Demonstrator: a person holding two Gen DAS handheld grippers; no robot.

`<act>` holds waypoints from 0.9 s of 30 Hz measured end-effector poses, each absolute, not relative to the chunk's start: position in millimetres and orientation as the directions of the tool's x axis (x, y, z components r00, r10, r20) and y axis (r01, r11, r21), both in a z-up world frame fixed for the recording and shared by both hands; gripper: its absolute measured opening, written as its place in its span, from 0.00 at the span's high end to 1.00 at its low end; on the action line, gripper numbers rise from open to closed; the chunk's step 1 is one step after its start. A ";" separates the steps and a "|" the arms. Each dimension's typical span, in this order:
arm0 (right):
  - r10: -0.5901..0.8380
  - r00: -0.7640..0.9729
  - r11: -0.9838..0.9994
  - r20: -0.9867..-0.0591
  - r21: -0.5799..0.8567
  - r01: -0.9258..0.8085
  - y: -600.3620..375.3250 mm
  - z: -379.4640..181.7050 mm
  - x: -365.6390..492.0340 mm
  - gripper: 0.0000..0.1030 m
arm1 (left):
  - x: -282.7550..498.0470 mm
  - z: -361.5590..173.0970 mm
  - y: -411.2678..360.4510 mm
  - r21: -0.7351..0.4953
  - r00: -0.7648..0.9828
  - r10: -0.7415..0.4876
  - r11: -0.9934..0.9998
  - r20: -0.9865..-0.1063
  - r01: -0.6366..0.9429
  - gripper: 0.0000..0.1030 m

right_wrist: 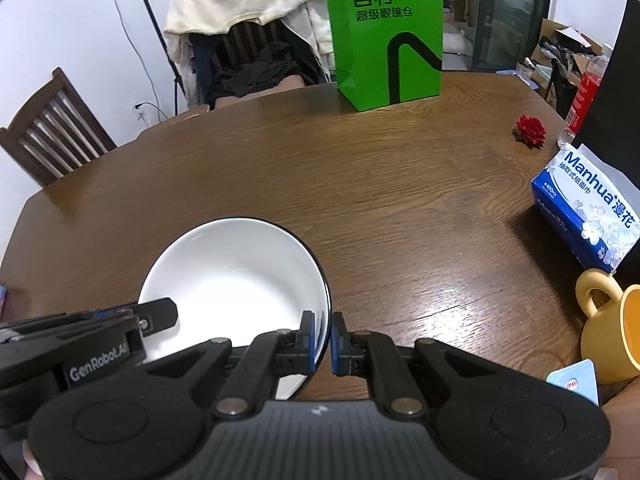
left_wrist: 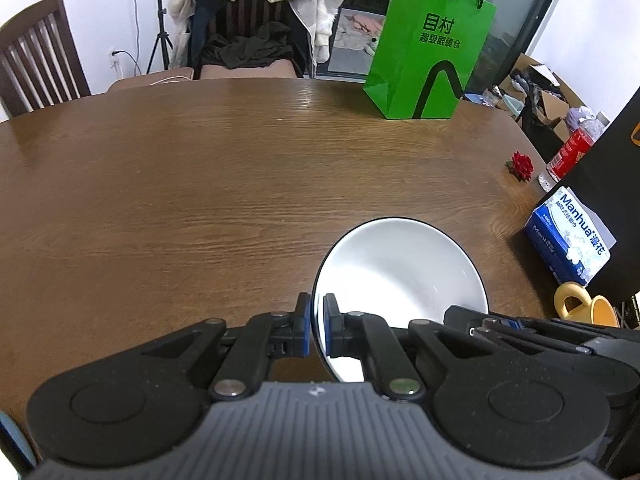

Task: Organize plates and bowls
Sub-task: 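Lift the white bowl off the table with both grippers, then carry the white bowl with both grippers toward the blue bowl stack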

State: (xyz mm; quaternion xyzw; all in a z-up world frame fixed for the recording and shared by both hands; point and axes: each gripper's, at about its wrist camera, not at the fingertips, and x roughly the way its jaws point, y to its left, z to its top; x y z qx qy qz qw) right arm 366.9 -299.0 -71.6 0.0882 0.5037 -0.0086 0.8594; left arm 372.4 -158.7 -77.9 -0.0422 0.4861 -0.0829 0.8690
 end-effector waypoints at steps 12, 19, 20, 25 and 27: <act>0.113 0.494 0.989 -0.862 0.146 0.030 -270.7 -61.4 345.9 0.93 | 343.0 -70.5 -126.3 -0.156 0.526 -0.150 0.987 -0.837 0.032 0.94; 0.134 0.489 0.990 -0.862 0.140 -0.024 -249.0 -58.2 336.2 0.92 | 329.9 -67.8 -106.9 -0.157 0.532 -0.129 0.988 -0.837 -0.008 0.94; 0.137 0.489 0.990 -0.862 0.140 -0.030 -246.8 -57.8 335.0 0.92 | 328.4 -67.2 -104.5 -0.158 0.533 -0.128 0.987 -0.837 -0.012 0.94; 0.147 0.487 0.989 -0.861 0.140 -0.051 -235.0 -56.2 328.9 0.92 | 319.2 -65.0 -92.7 -0.160 0.535 -0.121 0.987 -0.836 -0.026 0.94; 0.151 0.486 0.988 -0.861 0.141 -0.057 -230.5 -55.2 325.5 0.92 | 316.0 -64.5 -88.2 -0.160 0.533 -0.118 0.987 -0.838 -0.032 0.94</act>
